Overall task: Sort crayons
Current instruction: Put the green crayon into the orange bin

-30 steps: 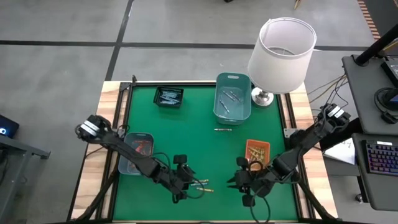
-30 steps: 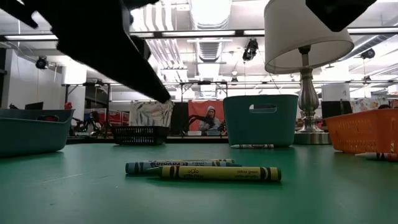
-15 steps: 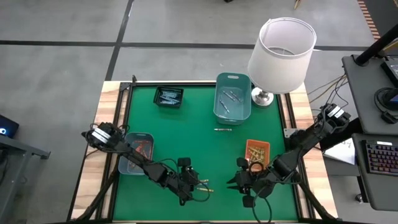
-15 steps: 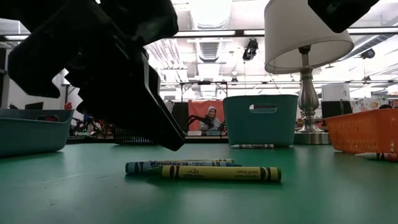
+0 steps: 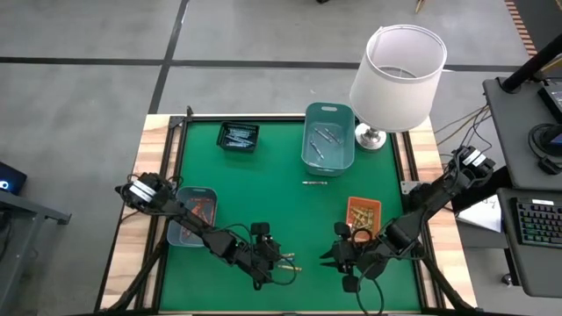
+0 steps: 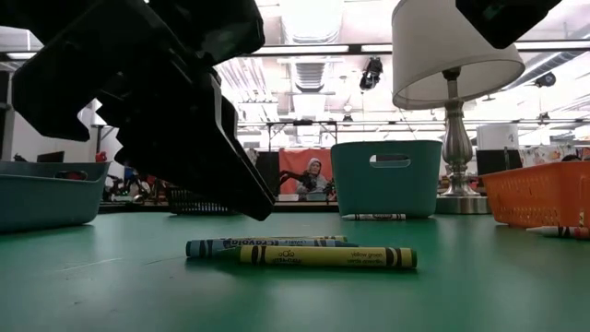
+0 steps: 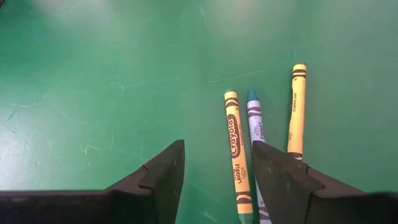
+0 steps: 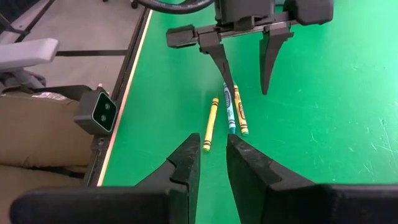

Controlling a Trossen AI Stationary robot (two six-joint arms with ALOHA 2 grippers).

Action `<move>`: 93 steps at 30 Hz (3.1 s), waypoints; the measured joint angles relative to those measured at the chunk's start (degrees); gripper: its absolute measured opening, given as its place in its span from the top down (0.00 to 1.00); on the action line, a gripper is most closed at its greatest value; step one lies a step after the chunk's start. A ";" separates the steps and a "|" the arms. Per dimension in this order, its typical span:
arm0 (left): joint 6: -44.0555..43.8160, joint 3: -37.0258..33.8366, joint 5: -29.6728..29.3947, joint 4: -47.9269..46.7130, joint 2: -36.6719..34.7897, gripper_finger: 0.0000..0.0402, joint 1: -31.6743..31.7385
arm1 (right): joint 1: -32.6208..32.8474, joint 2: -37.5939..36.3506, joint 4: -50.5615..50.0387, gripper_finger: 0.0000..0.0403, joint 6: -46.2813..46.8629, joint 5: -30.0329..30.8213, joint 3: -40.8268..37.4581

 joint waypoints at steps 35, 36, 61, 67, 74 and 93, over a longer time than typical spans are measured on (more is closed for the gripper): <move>-0.13 -1.05 -5.51 -2.11 2.82 0.82 0.52 | 0.00 0.04 0.03 0.83 -0.07 0.03 -0.41; -0.06 -1.06 -5.51 -2.18 2.82 0.85 0.55 | 0.00 0.04 0.04 0.83 -0.07 0.05 -0.48; 18.61 -1.29 -8.97 6.81 -9.92 1.00 3.29 | 0.22 7.63 7.89 0.83 -12.86 9.09 -0.68; 25.89 -1.29 -8.46 11.37 -15.55 1.00 3.76 | 0.74 8.15 11.02 0.83 -17.02 9.10 -0.72; 33.58 -1.64 -2.59 22.13 -16.52 1.00 3.76 | 1.11 8.15 19.37 0.83 -26.97 9.07 -0.90; 36.59 -17.39 6.49 63.33 -16.00 1.00 3.39 | 1.73 8.15 50.14 0.83 -44.84 8.96 -7.56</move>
